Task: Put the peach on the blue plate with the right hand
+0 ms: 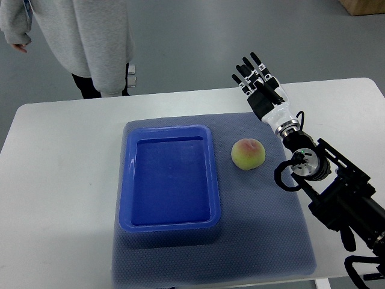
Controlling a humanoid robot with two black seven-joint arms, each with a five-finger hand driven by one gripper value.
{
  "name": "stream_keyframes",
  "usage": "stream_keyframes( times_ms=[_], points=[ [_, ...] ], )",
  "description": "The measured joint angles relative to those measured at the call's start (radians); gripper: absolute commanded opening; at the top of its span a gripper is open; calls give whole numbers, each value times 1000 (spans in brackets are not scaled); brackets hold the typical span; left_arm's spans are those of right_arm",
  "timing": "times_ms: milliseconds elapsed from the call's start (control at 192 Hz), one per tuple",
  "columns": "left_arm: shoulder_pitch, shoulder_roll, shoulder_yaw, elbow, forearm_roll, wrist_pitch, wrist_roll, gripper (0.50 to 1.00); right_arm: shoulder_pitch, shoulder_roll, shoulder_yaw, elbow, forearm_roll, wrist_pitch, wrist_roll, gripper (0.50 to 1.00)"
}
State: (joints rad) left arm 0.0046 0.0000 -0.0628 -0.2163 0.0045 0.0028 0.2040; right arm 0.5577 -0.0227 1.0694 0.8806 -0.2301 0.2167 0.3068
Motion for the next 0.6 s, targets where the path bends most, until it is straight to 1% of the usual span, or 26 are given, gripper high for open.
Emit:
stream_keyframes(
  times_ms=[458,598],
  points=[
    [0,0,0,-3,0,0,0,1000,15,-11,-16,0,-5,0,-5,930],
    [0,0,0,-3,0,0,0,1000,47,-70,-93,8,-129,0,-6,930]
  ],
)
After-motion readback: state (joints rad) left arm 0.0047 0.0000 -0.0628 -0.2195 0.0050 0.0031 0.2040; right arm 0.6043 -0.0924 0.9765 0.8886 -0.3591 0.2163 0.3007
